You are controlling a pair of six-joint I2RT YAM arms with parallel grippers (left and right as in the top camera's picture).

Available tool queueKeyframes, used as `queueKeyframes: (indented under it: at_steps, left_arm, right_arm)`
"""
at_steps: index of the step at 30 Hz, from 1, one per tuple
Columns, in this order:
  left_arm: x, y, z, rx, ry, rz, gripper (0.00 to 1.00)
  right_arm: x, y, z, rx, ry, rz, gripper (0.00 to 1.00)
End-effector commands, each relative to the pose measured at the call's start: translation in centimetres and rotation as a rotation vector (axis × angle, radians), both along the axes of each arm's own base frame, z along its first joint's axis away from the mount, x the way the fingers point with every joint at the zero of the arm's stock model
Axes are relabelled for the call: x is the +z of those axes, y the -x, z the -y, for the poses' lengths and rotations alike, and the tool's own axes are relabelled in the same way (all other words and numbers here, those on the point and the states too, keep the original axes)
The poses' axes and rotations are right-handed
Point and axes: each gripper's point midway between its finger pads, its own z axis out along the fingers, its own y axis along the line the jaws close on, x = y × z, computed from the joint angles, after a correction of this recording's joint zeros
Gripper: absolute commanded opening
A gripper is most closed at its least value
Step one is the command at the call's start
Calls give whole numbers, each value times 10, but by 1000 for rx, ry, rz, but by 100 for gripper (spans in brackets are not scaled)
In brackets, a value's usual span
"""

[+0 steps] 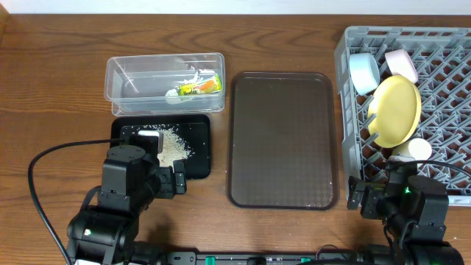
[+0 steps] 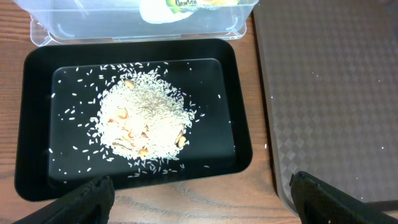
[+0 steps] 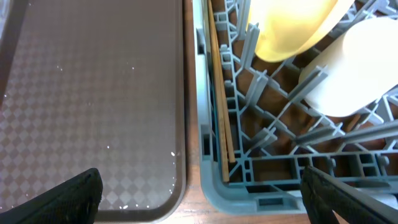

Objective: Sort waste into correct bins and load items into the dishwasher rack

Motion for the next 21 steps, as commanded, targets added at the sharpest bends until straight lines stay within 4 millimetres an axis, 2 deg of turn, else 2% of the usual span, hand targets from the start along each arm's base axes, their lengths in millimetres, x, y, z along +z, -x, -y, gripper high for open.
queueKeyframes:
  at_steps: [1, 8, 14, 21]
  left_arm:
    - [-2, 0, -2, -3, -21, 2, 93]
    - [-2, 0, -2, -3, -21, 2, 93]
    - [-2, 0, -2, -3, -21, 2, 93]
    - [-2, 0, -2, -3, -21, 2, 93]
  right_arm:
    - [-4, 2, 2, -13, 4, -10, 99]
    - [-2, 9, 2, -10, 15, 53, 99]
    - [-17, 17, -4, 20, 11, 150, 99]
    - [5, -23, -4, 23, 20, 485, 99]
